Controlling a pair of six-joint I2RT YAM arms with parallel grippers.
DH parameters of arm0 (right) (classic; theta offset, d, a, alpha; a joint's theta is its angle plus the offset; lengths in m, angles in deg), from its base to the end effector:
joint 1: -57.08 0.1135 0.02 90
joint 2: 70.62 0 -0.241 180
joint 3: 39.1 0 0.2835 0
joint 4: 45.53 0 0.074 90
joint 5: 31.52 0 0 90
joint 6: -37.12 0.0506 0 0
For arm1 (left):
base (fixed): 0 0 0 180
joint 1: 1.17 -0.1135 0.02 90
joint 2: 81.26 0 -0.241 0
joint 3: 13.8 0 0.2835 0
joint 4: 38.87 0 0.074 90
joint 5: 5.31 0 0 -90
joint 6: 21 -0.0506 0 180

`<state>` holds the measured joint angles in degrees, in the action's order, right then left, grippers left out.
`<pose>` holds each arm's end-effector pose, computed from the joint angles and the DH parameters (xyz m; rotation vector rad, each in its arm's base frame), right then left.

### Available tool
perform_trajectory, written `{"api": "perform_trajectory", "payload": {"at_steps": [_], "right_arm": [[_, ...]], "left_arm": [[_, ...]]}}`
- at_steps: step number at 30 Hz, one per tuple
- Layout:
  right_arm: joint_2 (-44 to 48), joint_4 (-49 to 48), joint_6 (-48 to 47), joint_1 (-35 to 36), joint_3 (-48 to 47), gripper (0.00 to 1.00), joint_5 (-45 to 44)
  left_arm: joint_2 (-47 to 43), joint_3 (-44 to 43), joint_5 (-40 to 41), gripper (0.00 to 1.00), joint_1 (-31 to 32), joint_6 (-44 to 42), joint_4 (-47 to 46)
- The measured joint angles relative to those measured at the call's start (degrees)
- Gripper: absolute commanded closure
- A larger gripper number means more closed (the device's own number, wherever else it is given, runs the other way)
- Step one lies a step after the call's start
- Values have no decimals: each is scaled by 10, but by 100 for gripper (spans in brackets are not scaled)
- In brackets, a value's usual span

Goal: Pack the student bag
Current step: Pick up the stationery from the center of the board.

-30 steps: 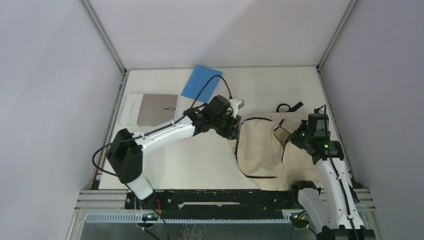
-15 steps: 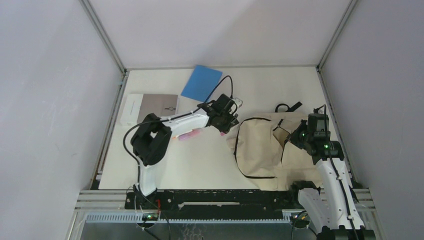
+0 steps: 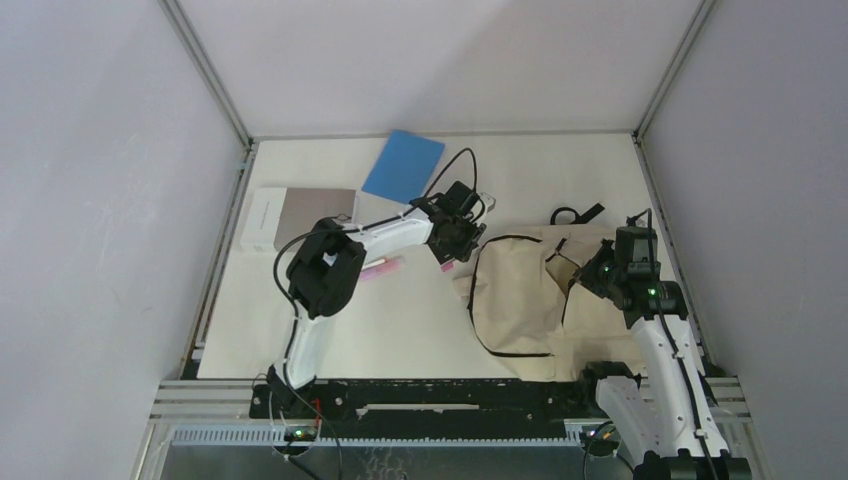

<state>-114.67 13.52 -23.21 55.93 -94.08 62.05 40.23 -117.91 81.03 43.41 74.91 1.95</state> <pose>0.2083 -0.0010 0.2421 0.6180 2.3512 0.3026 0.3411 -0.3407 0.1285 0.8962 2.4815 -0.3968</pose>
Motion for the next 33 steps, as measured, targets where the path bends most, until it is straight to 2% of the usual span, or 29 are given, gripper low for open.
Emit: {"api": "perform_trajectory", "payload": {"at_steps": [9,14,21,27,33], "right_arm": [[-5,-4,0,0,0,100,0],[-6,-4,0,0,0,100,0],[-12,-7,0,0,0,100,0],[-13,-8,0,0,0,100,0],[-14,-8,0,0,0,100,0]], "left_arm": [[25,-15,0,67,0,-5,7],[25,-11,4,67,1,-3,3],[-6,40,40,70,13,1,-24],[-23,64,65,68,23,2,-23],[-28,69,70,70,27,8,-17]]}}
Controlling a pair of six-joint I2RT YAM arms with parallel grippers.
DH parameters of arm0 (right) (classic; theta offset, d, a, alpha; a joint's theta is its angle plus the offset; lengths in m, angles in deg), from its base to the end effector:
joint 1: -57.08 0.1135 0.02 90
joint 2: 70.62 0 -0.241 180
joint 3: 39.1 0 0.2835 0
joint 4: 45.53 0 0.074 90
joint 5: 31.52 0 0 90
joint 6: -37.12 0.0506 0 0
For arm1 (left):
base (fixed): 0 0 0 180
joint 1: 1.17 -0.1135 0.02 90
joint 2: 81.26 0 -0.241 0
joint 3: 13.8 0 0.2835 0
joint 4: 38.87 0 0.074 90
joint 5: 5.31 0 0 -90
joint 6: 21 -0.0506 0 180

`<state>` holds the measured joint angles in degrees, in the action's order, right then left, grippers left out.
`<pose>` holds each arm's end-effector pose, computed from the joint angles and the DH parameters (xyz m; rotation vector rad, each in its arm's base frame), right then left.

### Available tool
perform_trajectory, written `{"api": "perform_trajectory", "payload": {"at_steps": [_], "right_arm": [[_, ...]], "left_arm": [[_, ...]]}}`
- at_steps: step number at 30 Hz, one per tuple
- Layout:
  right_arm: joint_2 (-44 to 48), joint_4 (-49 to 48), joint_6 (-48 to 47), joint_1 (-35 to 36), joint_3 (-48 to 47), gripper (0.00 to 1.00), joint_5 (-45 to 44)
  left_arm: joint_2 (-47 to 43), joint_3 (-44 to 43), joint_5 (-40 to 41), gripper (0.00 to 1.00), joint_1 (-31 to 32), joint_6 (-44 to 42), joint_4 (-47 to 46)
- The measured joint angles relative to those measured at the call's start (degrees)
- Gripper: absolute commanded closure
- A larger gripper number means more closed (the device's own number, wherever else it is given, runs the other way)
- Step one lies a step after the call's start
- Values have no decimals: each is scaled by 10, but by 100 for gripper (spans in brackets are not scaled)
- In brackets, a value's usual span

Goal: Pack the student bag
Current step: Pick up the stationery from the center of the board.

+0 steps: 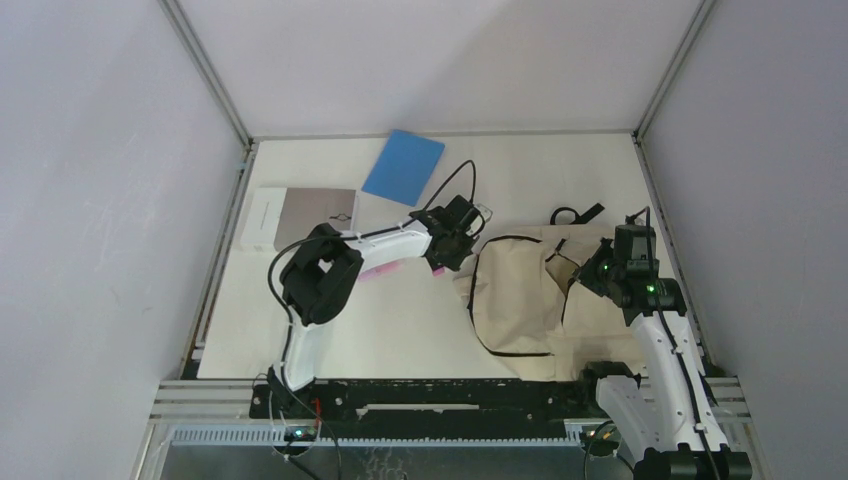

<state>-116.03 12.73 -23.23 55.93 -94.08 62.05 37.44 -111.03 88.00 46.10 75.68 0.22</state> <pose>0.2126 -0.0011 0.2387 0.6205 2.3608 0.3002 0.3148 -0.3365 0.1127 0.8994 2.4899 -0.2473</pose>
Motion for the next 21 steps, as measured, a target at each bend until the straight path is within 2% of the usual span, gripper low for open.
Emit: {"api": "perform_trajectory", "payload": {"at_steps": [21], "right_arm": [[-5,0,-2,0,0,100,4]], "left_arm": [[-22,32,11,67,29,15,17]]}}
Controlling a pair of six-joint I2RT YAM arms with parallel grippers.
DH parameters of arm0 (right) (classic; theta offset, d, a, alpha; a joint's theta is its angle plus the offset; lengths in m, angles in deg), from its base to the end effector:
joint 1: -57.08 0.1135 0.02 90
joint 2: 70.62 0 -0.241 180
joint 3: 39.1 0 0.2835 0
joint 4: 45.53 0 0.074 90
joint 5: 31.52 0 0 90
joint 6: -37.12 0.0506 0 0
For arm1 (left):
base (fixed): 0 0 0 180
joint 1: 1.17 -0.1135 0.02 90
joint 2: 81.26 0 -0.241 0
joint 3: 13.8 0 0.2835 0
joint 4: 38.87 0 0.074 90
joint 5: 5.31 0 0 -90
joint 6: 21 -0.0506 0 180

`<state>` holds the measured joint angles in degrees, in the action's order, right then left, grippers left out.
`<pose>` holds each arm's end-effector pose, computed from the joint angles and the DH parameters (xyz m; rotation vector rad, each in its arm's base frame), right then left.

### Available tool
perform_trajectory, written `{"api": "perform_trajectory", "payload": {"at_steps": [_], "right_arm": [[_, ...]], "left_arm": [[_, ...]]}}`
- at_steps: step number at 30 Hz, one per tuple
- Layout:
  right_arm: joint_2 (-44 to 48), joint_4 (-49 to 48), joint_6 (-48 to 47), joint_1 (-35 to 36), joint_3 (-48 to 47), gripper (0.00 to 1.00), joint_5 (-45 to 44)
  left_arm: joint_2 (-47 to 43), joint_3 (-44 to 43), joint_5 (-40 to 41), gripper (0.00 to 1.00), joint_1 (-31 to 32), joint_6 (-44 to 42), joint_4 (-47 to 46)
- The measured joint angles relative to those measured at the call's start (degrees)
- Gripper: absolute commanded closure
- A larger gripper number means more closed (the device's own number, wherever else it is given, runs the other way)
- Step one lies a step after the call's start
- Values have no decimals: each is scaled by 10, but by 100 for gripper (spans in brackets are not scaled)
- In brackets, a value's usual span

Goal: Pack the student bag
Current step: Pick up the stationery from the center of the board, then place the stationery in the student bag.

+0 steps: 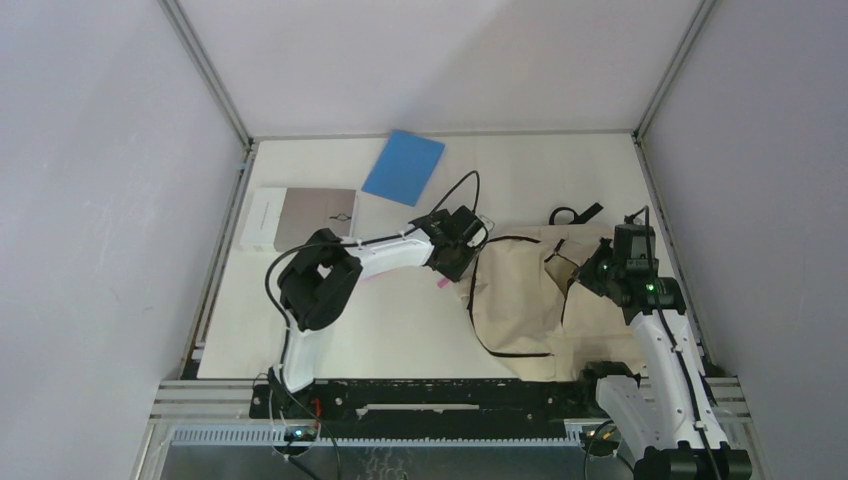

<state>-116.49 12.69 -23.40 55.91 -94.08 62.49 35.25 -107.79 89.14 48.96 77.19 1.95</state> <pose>0.2136 -0.0008 0.2373 0.6163 2.3701 0.3064 0.2885 -0.3392 0.1094 0.9395 2.5205 -0.2193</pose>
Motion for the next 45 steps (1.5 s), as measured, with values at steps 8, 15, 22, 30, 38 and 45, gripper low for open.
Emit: {"api": "perform_trajectory", "payload": {"at_steps": [8,15,22,30,38,45], "right_arm": [[0,0,-1,-2,0,100,1],[0,0,-5,-2,0,100,2],[-7,-1,-7,-3,0,100,6],[-12,-4,-9,-3,0,100,10],[-12,-4,-11,-6,0,100,12],[-12,-4,-12,-7,0,100,16]], "left_arm": [[5,-8,3,100,0,10,1],[-11,-11,4,100,-12,21,33],[-117,-15,-7,100,-31,29,52],[-146,-29,-135,100,-30,86,44],[-128,-26,-324,100,-21,283,-86],[-74,-15,-402,100,6,426,-190]]}}
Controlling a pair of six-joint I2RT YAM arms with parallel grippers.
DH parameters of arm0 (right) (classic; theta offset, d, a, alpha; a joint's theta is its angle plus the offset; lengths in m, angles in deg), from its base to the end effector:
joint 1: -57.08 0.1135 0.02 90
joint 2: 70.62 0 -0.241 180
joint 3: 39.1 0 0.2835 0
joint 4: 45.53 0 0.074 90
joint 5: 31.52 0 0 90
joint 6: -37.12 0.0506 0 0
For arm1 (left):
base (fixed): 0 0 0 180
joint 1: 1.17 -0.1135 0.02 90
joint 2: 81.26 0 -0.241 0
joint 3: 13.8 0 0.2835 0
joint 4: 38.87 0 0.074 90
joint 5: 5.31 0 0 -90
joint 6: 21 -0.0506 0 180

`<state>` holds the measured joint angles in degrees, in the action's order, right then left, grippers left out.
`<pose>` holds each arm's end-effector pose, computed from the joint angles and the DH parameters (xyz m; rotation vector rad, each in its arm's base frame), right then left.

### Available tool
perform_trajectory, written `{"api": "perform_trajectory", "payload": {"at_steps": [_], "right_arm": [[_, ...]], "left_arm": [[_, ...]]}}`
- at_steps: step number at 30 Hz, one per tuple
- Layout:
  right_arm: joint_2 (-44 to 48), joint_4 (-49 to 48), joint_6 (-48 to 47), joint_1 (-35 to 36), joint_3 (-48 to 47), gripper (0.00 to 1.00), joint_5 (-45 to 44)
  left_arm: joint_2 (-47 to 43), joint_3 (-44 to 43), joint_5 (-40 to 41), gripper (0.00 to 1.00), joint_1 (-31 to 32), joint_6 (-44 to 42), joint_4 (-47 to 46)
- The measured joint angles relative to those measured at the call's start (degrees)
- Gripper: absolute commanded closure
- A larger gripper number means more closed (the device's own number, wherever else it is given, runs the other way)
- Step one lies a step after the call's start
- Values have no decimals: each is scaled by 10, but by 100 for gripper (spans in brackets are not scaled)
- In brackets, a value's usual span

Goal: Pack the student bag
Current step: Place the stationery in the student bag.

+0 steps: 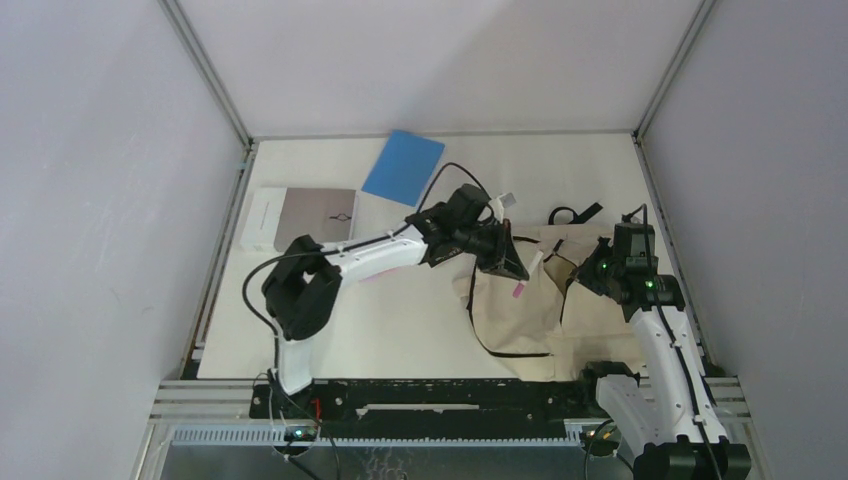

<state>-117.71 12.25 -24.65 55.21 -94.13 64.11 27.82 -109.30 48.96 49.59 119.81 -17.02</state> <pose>0.2169 -0.0021 0.2341 0.5964 2.3886 0.3230 0.2732 -0.3813 0.2080 0.4234 2.5536 -1.5407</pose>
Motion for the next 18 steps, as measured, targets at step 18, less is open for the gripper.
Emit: {"api": "perform_trajectory", "payload": {"at_steps": [18], "right_arm": [[7,0,2,1,0,100,9]], "left_arm": [[205,-158,-29,86,55,129,-76]]}}
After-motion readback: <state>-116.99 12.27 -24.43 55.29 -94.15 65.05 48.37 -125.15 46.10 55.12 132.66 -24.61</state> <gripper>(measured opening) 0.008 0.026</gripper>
